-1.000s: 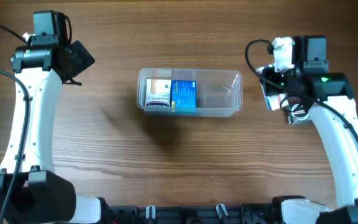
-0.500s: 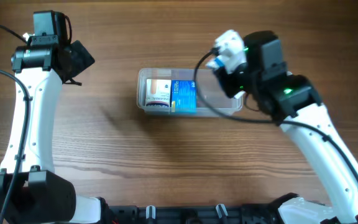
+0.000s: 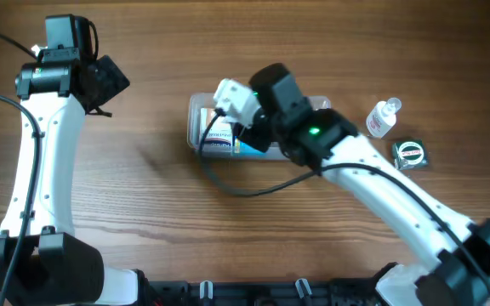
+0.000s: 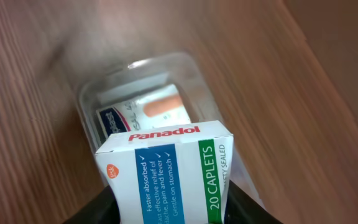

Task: Pack container
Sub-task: 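Carry the Panadol box left over the clear container, then lower the Panadol box into the container and open the right gripper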

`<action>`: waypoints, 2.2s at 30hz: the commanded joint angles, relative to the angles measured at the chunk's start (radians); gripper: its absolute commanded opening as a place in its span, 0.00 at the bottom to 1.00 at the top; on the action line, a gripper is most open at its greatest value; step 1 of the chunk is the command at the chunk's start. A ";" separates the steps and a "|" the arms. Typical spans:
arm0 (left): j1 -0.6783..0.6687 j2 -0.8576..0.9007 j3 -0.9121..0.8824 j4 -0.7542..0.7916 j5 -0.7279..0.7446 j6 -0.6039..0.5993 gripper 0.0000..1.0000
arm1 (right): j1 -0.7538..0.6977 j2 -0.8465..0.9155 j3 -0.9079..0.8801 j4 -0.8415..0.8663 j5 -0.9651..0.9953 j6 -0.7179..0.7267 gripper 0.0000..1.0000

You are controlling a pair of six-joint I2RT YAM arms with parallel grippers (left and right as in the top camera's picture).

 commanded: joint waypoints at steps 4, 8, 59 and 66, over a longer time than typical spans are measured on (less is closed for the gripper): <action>0.003 -0.005 0.011 0.002 -0.013 0.004 1.00 | 0.024 0.077 0.019 0.075 0.002 -0.134 0.45; 0.003 -0.005 0.011 0.002 -0.013 0.004 1.00 | 0.024 0.121 0.019 0.117 -0.001 -0.135 0.45; 0.003 -0.005 0.011 0.002 -0.013 0.004 1.00 | 0.023 0.237 0.021 0.315 -0.066 -0.060 0.70; 0.003 -0.005 0.011 0.002 -0.013 0.004 1.00 | 0.013 0.031 0.021 0.220 0.230 0.112 0.73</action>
